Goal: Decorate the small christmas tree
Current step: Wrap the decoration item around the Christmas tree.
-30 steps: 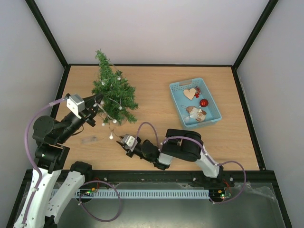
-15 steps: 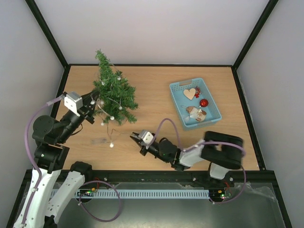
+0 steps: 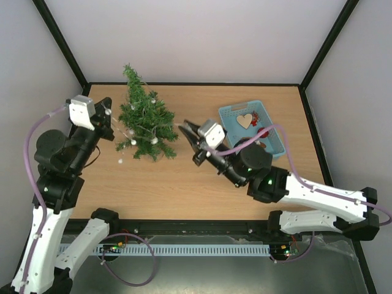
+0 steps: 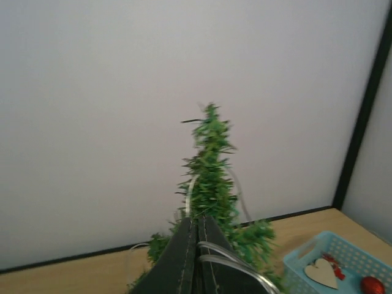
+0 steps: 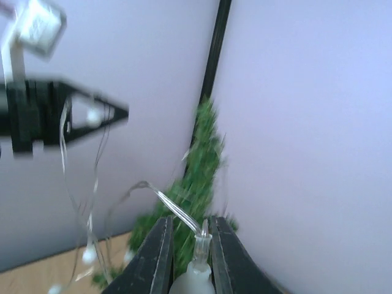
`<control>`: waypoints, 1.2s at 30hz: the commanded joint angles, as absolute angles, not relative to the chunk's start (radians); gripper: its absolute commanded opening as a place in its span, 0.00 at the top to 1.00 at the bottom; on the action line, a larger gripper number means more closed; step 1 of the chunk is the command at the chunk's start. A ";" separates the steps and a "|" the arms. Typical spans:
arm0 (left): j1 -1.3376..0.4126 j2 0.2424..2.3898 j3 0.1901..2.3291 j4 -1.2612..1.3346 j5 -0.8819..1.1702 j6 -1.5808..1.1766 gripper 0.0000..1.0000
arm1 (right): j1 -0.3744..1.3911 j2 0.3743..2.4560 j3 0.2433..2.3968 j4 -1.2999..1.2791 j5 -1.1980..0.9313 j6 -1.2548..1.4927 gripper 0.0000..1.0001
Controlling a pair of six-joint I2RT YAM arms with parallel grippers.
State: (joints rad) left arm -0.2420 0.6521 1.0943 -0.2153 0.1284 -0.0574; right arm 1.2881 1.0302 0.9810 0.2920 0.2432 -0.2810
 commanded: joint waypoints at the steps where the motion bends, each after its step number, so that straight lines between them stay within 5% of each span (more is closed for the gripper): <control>1: -0.243 0.724 1.157 -0.287 -0.062 -0.099 0.97 | 1.292 1.129 1.245 0.017 0.339 -0.443 0.91; 9: -0.117 0.843 1.242 -0.268 -0.030 -0.157 0.98 | 1.210 1.286 1.468 0.088 0.493 -0.621 0.90; 36: 0.035 1.120 1.243 0.185 0.226 -0.272 0.96 | 0.952 1.628 2.027 0.004 0.278 -0.712 0.90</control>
State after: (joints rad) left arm 0.0273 1.0901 1.2160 0.1280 0.2035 -0.2440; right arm 0.9699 1.6024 1.9614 0.0357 0.3099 -0.6899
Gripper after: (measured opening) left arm 0.038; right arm 0.106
